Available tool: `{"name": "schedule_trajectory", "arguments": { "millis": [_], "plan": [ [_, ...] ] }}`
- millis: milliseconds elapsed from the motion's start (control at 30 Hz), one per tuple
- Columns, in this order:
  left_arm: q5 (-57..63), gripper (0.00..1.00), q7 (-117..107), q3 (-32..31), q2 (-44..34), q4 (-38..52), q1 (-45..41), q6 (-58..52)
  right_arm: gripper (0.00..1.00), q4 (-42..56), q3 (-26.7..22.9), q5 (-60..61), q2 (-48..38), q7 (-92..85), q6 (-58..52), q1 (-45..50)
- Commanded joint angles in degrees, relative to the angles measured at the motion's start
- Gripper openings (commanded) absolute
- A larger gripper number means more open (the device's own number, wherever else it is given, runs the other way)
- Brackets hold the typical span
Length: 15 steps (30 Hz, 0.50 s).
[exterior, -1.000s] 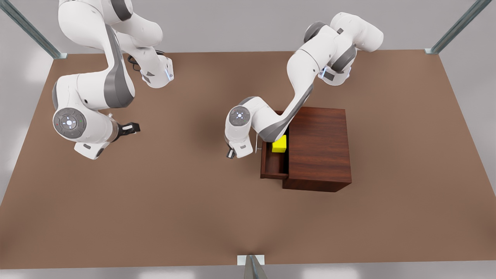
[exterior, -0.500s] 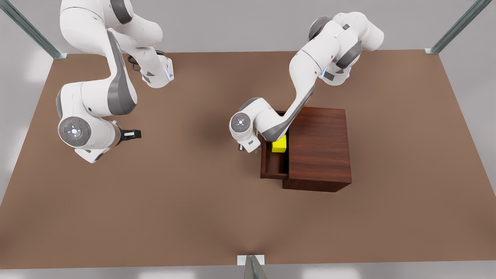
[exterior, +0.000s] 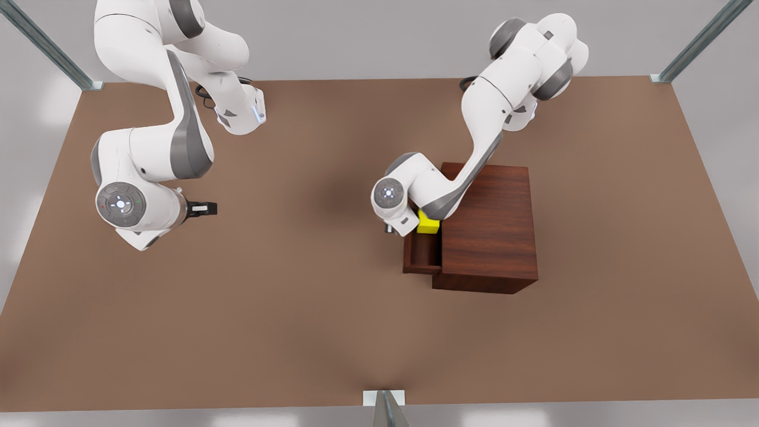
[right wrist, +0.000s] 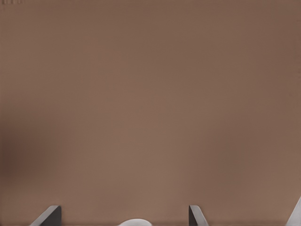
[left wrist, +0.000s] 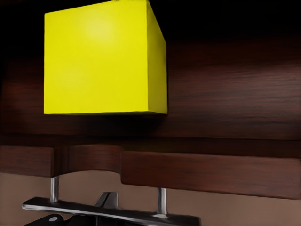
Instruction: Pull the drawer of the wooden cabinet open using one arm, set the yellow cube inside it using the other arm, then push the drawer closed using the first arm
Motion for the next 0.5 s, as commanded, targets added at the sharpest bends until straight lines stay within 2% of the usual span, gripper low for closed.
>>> {"name": "schedule_trajectory", "arguments": {
  "millis": [0, 67, 333, 467],
  "plan": [
    [0.11, 0.21, -0.38, -0.41, -0.32, -0.28, 0.79, -0.77, 1.0, -0.01, 0.01, 0.03, -0.07, 2.66, -0.1, 0.08],
    [1.24, 0.21, 1.12, -1.73, -0.76, -1.16, 3.07, -1.56, 1.0, -0.01, 0.01, 0.12, -0.07, 2.66, -0.1, 0.08],
    [11.27, 0.21, 1.38, -16.67, -0.76, -5.99, 21.53, -3.94, 1.0, -0.1, 0.01, 0.03, 0.55, 2.66, -0.1, 0.17],
    [13.55, 0.21, 1.47, -19.4, -0.76, -7.05, 25.58, -4.82, 1.0, -0.1, 0.01, 0.03, 0.63, 2.66, -0.19, 0.17]
  ]
}}
